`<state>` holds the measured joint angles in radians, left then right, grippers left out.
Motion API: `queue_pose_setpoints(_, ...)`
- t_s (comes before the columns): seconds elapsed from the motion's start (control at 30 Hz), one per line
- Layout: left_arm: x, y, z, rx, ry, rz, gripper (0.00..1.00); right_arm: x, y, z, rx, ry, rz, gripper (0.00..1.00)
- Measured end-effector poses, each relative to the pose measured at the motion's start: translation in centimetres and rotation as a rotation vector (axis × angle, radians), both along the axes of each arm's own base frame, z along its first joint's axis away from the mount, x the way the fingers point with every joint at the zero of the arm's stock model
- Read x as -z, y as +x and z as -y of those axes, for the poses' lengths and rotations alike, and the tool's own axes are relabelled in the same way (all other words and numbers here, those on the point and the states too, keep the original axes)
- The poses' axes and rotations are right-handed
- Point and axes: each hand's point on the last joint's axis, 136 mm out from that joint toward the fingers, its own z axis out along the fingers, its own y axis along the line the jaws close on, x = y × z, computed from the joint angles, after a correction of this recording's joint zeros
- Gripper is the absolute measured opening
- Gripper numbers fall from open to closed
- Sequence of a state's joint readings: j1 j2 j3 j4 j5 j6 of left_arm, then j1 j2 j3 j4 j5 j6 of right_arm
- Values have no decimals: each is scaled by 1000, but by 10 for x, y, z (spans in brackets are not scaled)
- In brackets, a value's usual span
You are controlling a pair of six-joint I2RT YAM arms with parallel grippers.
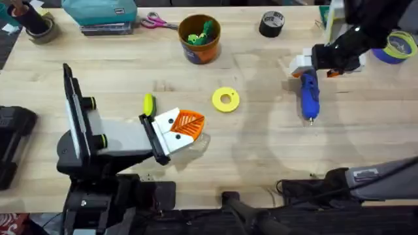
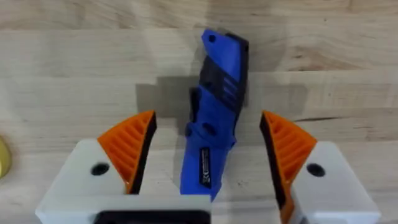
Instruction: Pick up the gripper from the table and insert it into the empty holder that is missing its gripper. Then pick up a screw, insert it into the mounting hole, and use the screwdriver to tighten it. Finally, clean up the table by picking up the vegetable and placing it into the bucket.
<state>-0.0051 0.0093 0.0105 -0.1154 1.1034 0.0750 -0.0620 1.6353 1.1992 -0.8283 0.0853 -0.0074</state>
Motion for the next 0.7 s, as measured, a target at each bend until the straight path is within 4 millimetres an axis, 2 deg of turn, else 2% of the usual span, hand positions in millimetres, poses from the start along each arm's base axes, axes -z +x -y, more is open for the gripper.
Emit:
queue_pose_setpoints(0.37,0,0,0,0,0,1,5,30,0,18,76,46,-66,997)
queue_pose_setpoints(0.57,0,0,0,0,0,0,5,33,6,16,71,67,-51,996)
queue_pose_setpoints(0.7,0,0,0,0,0,1,5,43,4,15,71,77,-82,996)
